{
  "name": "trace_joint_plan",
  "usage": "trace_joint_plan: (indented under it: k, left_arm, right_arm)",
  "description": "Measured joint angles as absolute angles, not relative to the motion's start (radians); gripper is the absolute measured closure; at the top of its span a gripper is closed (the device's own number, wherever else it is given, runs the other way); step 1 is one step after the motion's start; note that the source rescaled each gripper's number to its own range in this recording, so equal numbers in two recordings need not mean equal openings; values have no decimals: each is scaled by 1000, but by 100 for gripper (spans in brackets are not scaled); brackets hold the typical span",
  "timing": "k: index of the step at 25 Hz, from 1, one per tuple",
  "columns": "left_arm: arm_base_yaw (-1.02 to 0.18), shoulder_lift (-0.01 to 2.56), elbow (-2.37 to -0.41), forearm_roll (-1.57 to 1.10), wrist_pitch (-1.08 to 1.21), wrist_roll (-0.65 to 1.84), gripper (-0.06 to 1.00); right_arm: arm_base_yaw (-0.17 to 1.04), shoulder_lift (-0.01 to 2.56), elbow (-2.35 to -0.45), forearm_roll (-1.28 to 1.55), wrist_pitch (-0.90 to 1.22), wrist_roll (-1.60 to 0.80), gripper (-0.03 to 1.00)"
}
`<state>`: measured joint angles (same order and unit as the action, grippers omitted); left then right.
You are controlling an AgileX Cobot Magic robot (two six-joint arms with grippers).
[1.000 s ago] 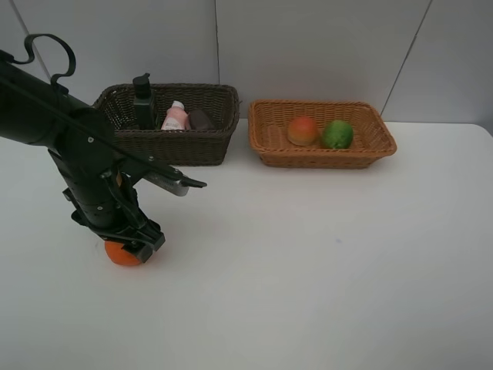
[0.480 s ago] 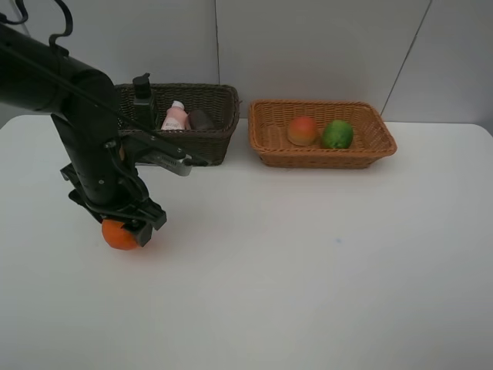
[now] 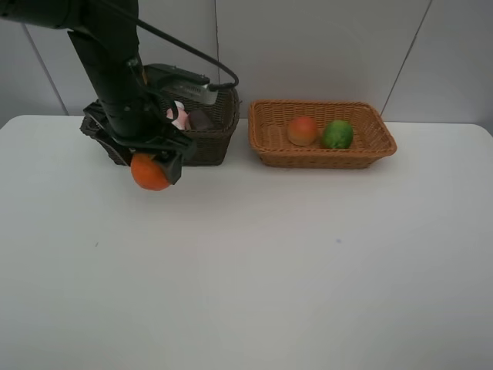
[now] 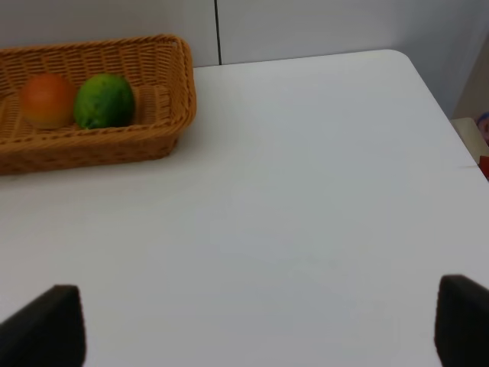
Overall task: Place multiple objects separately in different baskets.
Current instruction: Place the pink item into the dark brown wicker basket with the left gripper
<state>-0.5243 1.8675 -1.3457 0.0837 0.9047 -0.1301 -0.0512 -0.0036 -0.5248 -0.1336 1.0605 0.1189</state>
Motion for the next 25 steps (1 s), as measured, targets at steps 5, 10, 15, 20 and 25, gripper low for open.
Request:
trace_joint_plan:
  k: [5,10,15,20,25]
  left_arm:
    - [-576,1990,-1556,45,937,-119,3]
    - [-620,2113,-1762,42,949,-119,3]
    - [-655,2193,-1899,42,870,-119,3]
    - [-667,2216,-1918,42,674,-119,3]
    - [-667,2259,-1919,47,516,-119,3]
  right_arm:
    - [-51,-4,-525,-134,1060,119,-1]
    - [-51,-4,-525,-134,1060,119,-1]
    - [-51,-4,-525,-134,1060,119,-1]
    - [-51,-4,-525,-134,1060,119,-1]
    - [-51,-4,-525,-134,1060,119,-1]
